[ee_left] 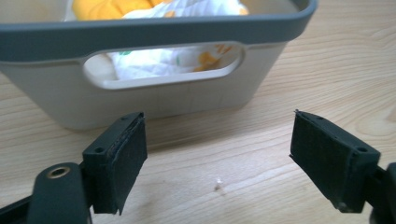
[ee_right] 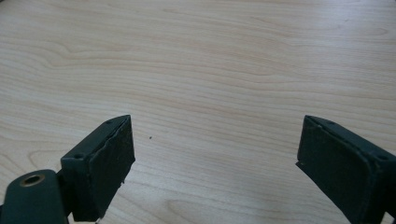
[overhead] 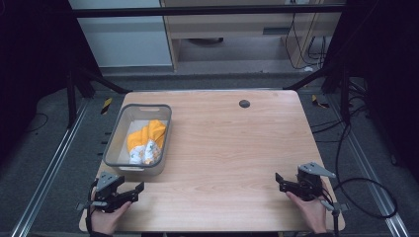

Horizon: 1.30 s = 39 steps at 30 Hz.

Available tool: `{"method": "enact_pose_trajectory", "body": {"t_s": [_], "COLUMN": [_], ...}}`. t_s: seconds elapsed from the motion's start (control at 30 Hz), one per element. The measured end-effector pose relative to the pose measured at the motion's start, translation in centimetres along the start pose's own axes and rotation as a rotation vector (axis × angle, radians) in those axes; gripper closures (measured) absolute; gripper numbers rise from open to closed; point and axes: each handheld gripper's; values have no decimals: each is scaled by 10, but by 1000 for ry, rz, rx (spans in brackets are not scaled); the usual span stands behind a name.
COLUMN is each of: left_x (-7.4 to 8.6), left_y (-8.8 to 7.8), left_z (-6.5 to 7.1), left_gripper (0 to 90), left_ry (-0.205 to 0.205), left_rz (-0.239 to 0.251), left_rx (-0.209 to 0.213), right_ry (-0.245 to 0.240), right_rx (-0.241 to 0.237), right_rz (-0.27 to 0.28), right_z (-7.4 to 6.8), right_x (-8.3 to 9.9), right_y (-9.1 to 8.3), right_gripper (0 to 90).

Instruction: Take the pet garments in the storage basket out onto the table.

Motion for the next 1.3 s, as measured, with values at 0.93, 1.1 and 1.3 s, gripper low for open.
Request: {"method": "enact_pose_trajectory", "body": {"t_s": [0.93, 1.1, 1.3], "left_x": [-14, -21, -33], "left_y": [-14, -16, -21], "left_z": [0, 2, 1], "left_gripper": [232, 229, 224], "left_ry": [0, 12, 18], "left_rz": [41, 50, 70], "left_rx": [0, 0, 5], "right_ry": [-65, -66, -66], "right_rx": [-14, -18, -10], "right_rz": [1, -1, 0], "right_z": [-11, -12, -11], "right_x": [2, 2, 3], "right_y": [2, 2, 3], "right_gripper": [102, 102, 102]}}
Point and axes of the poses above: each handheld gripper's, and its own axes: y roughly forward along the jaws, x roughly out of its underside, z roughly to its right, and after that the axes turned 3 degrees about -y, right-handed
